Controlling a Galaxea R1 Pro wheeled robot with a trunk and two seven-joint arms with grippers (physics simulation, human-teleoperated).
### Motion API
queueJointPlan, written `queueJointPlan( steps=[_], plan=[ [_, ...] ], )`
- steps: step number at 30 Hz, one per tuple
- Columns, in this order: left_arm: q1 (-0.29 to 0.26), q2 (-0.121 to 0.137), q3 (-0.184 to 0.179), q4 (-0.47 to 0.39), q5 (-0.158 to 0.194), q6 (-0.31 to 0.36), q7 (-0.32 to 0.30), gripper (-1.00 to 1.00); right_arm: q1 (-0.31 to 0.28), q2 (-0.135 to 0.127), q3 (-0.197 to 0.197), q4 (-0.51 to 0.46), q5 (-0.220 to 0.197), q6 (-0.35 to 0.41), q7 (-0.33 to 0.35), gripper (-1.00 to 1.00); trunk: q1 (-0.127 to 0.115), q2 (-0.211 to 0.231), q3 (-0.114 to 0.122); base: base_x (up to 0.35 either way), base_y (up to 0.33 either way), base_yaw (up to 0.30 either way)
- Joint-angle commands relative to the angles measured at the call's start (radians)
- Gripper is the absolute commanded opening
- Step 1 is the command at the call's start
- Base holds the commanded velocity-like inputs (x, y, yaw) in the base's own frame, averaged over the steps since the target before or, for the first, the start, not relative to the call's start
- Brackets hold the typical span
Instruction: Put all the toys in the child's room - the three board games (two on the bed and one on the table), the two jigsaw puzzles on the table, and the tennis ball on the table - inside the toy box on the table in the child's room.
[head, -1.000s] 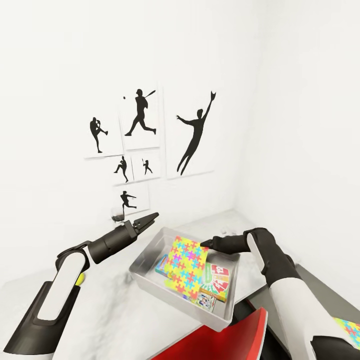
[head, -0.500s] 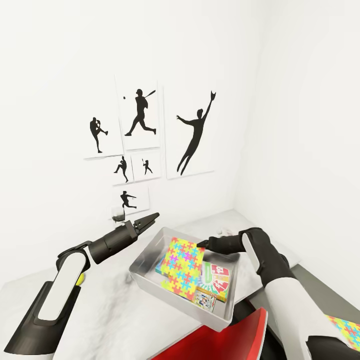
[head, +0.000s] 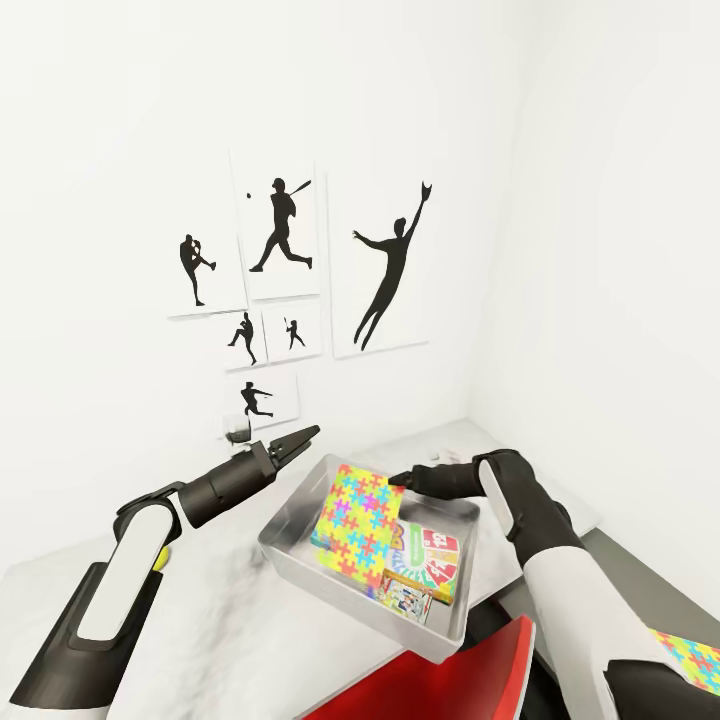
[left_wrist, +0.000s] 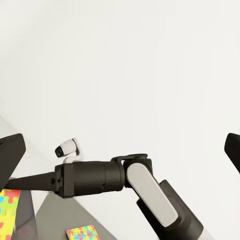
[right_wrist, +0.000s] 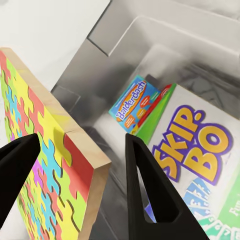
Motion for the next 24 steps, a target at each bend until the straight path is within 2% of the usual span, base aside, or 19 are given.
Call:
queueJointPlan(
  steps=[1,9,14,21,24],
  plan=[
    [-0.001,0.0,0.0,0.0,0.002,0.003,-0.001,1.0,-0.009,0.002,-0.004,0.011,-0.009,0.007,-0.004,-1.0,0.001,-0.002,-0.002,0.0,0.0,0.0],
    [-0.001,-0.001,-0.001,0.001,0.002,0.003,0.0,1.0,-0.075,0.003,-0.007,0.112,-0.012,-0.018,-0.004,-1.0,0.001,-0.002,-0.002,0.0,0.0,0.0],
    [-0.001,-0.001,-0.001,0.001,0.002,0.003,0.0,1.0,-0.117,0.004,-0.011,0.184,-0.014,-0.064,-0.016,-1.0,0.001,-0.002,-0.002,0.0,0.0,0.0],
    [-0.001,-0.001,-0.002,0.001,0.002,0.003,0.0,1.0,-0.134,0.008,-0.025,0.212,-0.016,-0.089,-0.045,-1.0,0.001,-0.002,-0.002,0.0,0.0,0.0],
    [-0.001,-0.001,-0.002,0.001,0.002,0.003,0.001,1.0,-0.137,0.02,-0.045,0.223,-0.017,-0.134,-0.068,-1.0,0.001,-0.002,-0.002,0.0,0.0,0.0]
  ],
)
